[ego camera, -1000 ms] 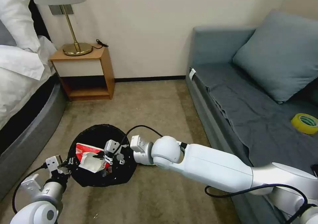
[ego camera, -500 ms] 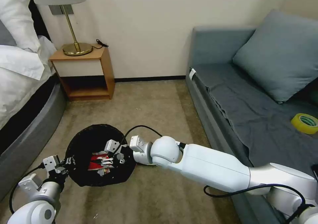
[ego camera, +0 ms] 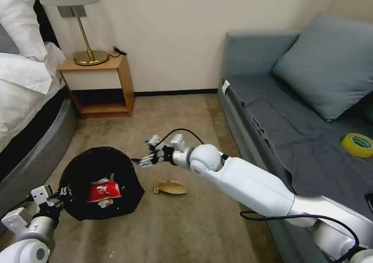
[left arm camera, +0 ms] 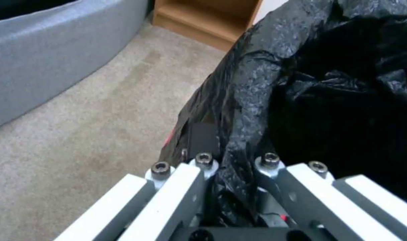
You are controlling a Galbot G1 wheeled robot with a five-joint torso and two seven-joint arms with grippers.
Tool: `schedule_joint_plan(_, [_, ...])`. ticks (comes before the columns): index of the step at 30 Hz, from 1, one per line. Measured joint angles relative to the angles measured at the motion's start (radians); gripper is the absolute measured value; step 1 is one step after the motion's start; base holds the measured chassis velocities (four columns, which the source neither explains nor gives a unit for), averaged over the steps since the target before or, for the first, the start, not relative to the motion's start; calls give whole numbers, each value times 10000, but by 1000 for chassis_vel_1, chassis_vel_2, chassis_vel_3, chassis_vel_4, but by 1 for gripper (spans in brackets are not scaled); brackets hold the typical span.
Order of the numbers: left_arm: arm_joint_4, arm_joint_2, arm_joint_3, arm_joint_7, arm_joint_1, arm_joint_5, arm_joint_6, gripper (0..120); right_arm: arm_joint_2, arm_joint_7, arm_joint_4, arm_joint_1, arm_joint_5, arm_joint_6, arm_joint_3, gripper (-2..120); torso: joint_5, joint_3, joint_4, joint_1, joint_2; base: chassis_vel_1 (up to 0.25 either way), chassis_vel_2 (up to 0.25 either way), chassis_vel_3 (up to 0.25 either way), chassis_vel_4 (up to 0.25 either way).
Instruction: Pick up the trash bin, then pick up the garbage on the floor and place it into the trash bin.
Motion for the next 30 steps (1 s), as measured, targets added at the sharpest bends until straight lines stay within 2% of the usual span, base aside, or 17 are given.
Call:
schedule_joint_plan(7, [-58,-6,-163,58,108,-124,-25,4,408,-17,-1719,-489,-415,-681,-360,100,0,0,1,0,0,0,0,0,0])
schedule_joint_plan(15, [-18,87,-679,140,259,-415,-130,4,1270,-1020,-3989,-442,-1364,-1017,-511,100,0,0,2,0,0,0,0,0,0])
schedule_joint_plan(20, [11,95,-1012,179,345,-586,-179,4,1729,-1658,-5394,-189,-2050,-726,-550,100,0,0,1,0,0,0,0,0,0])
schedule_joint_plan(30, [-30,3,-1198,200,366,-662,-185,4,2574,-2208,-7562,-23,-2916,129,-290,100,-2,0,0,0,0,0,0,0,0])
